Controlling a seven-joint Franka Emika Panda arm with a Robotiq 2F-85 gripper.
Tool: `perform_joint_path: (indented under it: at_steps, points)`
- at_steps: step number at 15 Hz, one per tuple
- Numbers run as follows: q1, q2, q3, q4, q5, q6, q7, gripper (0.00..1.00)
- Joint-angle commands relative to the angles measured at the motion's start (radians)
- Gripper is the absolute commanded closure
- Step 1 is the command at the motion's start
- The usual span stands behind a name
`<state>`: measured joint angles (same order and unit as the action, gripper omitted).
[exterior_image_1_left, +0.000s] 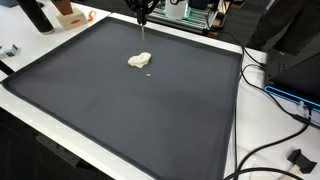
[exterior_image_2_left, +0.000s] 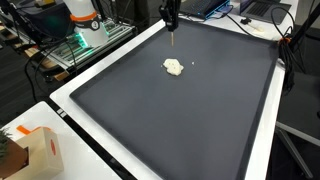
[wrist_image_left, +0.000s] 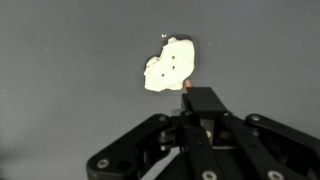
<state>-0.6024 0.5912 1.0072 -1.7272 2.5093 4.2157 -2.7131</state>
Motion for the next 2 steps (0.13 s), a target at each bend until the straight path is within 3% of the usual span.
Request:
perform_joint_path:
  at_steps: [1, 2]
  points:
    - [0.003, 0.000, -0.003, 0.001, 0.000, -0.001, 0.000, 0.87]
    - [0.003, 0.000, -0.003, 0.001, 0.000, -0.001, 0.000, 0.87]
